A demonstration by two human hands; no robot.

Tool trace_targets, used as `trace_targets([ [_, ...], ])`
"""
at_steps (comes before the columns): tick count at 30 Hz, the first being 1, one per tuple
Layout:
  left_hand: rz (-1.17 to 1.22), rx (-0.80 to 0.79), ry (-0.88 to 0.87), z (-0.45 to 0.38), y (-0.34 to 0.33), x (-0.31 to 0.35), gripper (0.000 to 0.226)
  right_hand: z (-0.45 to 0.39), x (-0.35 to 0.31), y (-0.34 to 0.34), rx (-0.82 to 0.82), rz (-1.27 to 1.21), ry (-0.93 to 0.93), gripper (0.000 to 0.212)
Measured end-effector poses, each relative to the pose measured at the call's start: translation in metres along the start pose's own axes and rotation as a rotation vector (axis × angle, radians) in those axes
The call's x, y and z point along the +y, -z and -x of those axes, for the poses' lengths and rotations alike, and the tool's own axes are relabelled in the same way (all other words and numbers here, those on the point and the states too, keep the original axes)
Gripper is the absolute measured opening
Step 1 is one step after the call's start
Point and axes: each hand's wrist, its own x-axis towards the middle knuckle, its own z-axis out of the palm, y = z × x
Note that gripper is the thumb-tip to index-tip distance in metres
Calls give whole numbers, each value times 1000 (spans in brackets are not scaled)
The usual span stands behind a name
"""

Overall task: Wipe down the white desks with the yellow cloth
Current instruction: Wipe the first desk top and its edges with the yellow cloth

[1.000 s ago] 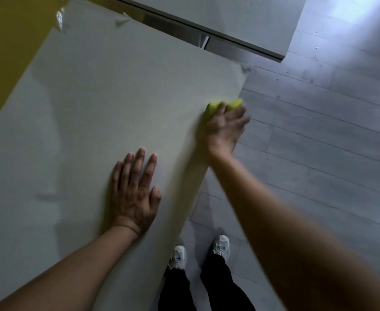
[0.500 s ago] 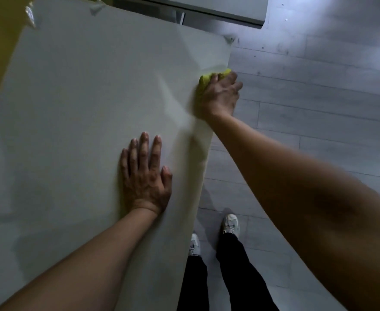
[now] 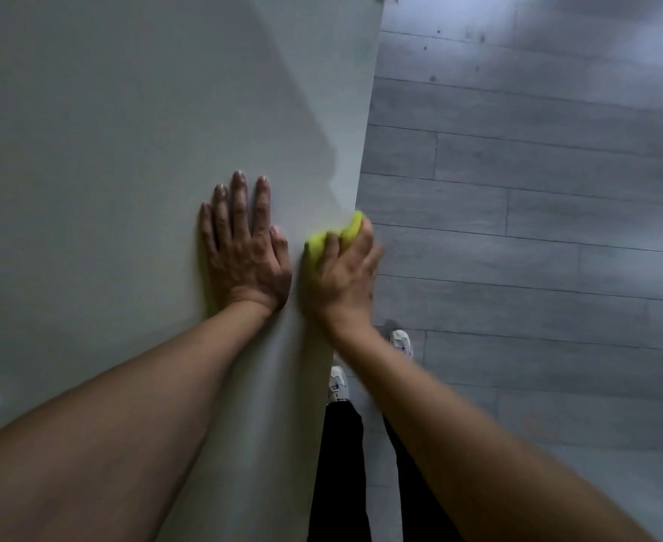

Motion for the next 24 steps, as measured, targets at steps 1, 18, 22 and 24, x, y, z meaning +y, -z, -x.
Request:
trace_targets([
  [1, 0, 2, 6, 0, 0, 0, 65, -27, -13, 1, 9, 4, 10, 60],
  [18, 13, 4, 10, 1, 0, 0, 65, 22, 14, 5, -42, 41, 9, 60],
  [22, 21, 20, 17, 0, -3, 0, 64, -45, -22, 5, -1, 39, 5, 57],
  [24, 26, 45, 20, 0, -4, -1, 63, -90, -46, 6, 31, 41, 0, 54],
])
